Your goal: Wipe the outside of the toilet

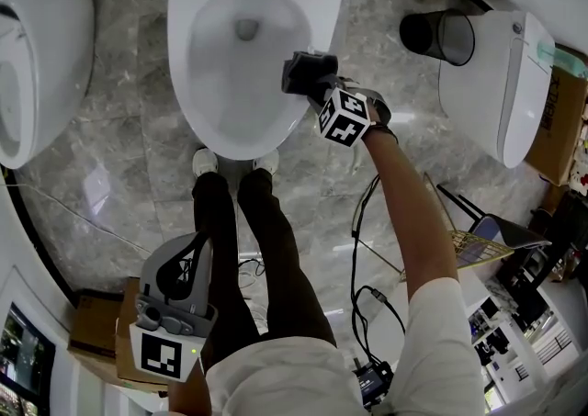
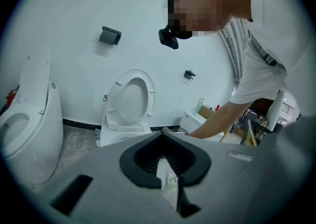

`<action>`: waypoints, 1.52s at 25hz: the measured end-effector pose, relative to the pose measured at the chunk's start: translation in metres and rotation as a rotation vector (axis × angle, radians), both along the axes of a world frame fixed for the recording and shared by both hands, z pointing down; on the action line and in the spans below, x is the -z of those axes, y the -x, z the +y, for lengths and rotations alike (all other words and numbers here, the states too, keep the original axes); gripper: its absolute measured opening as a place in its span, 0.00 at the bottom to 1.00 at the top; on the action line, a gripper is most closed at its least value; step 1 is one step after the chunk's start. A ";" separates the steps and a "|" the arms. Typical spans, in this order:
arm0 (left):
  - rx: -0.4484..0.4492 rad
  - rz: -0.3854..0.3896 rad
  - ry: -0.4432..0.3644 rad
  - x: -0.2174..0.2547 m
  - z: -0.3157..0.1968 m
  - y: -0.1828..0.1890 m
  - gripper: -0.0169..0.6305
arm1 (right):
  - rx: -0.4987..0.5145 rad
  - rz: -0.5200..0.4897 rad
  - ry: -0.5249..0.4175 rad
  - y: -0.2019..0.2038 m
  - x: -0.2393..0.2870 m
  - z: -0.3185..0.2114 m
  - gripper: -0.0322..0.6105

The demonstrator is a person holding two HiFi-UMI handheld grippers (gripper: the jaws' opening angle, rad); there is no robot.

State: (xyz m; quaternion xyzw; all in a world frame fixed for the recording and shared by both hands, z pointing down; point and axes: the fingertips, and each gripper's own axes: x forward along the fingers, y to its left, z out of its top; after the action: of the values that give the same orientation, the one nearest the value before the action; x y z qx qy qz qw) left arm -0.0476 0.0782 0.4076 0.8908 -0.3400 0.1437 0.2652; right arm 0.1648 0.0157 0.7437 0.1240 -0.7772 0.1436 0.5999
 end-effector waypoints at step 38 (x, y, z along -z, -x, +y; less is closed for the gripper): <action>0.000 0.006 -0.006 -0.002 0.020 0.006 0.02 | -0.183 -0.235 0.237 0.104 0.006 0.126 0.14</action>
State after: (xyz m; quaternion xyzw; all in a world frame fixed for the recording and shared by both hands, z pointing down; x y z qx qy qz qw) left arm -0.0538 0.0983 0.4095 0.8919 -0.3395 0.1402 0.2638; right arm 0.0604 0.1418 0.7377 0.1047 -0.8051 0.3017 0.4999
